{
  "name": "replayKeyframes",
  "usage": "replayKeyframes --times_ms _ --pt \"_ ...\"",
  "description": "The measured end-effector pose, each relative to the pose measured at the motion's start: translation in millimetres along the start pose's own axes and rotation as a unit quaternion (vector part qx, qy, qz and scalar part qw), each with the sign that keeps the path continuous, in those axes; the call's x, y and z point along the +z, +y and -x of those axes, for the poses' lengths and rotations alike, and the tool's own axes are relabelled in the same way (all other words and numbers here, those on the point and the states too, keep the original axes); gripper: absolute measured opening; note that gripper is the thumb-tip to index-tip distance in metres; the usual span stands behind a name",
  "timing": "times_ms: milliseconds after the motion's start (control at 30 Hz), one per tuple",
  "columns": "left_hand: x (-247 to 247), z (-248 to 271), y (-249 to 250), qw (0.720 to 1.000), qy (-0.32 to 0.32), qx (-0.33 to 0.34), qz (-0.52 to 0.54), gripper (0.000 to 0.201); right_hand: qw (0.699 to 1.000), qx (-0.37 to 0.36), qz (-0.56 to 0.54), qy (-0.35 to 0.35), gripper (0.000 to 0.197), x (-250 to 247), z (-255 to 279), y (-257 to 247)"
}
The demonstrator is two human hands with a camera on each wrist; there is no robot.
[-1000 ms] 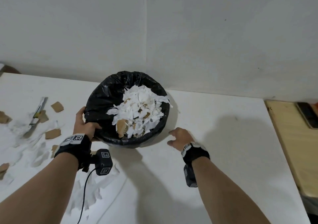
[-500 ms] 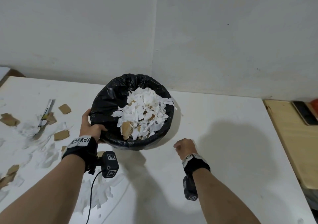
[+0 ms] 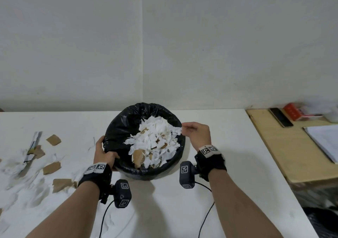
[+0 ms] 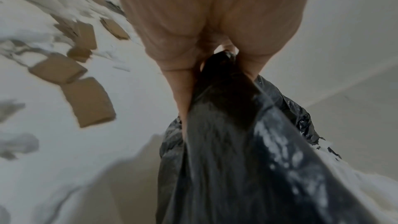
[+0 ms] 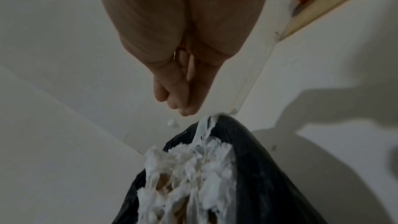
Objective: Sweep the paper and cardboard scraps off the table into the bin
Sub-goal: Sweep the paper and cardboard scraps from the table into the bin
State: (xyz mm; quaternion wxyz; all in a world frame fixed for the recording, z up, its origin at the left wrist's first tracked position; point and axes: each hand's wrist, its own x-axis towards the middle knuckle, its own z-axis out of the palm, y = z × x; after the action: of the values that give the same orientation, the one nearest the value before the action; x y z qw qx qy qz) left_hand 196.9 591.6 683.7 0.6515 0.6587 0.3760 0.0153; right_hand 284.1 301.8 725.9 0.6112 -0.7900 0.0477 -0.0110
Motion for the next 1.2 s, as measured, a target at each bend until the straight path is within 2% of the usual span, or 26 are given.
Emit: replayKeyframes --times_ms 100,200,300,433,533,633,733,833,900,1000,1100,1200 --pt "32.9 5.5 4.4 1.0 -0.02 0.008 -0.003 0.089 1.0 0.013 0.014 0.018 0.043 -24.2 -9.5 5.6" --pt "68.2 4.7 12.2 0.999 -0.029 0.013 -0.011 0.088 0.995 0.029 0.007 0.095 0.036 -68.9 -21.8 12.7" --pt "108.3 0.5 16.5 0.999 -0.03 0.013 -0.021 0.088 0.984 0.065 0.097 0.134 0.024 -126.7 -37.9 38.6" --pt "160.6 -7.3 19.3 0.999 -0.028 0.004 -0.036 0.088 0.953 0.132 0.24 0.127 0.024 -197.9 -67.9 98.1" --pt "188.4 -15.1 21.6 0.999 -0.026 -0.007 -0.045 0.086 0.931 0.207 0.288 0.088 0.026 -226.2 -98.7 136.7" --pt "204.5 -22.5 24.8 0.999 -0.015 -0.012 -0.048 0.084 0.935 0.214 0.276 0.057 0.027 -228.1 -128.3 162.6" --pt "213.3 -28.1 27.3 0.999 -0.006 -0.017 -0.049 0.084 0.939 0.199 0.281 0.006 0.041 -217.1 -154.2 178.9" --pt "215.3 -32.7 26.8 0.998 -0.002 -0.031 -0.051 0.086 0.922 0.183 0.335 -0.067 0.059 -203.2 -173.6 189.7" --pt "215.8 -36.4 27.0 0.998 0.002 -0.036 -0.05 0.087 0.908 0.161 0.376 -0.09 0.063 -193.8 -183.3 194.3" --pt "215.6 -41.2 26.1 0.998 0.005 -0.039 -0.053 0.088 0.889 0.129 0.43 -0.092 0.059 -184.3 -195.0 195.7" --pt "215.4 -45.1 24.2 0.998 0.004 -0.04 -0.054 0.089 0.859 0.104 0.49 -0.104 0.041 -182.0 -206.3 192.7" --pt "215.3 -46.9 22.8 0.998 0.003 -0.045 -0.054 0.089 0.847 0.09 0.51 -0.119 0.027 -179.0 -212.5 190.8"
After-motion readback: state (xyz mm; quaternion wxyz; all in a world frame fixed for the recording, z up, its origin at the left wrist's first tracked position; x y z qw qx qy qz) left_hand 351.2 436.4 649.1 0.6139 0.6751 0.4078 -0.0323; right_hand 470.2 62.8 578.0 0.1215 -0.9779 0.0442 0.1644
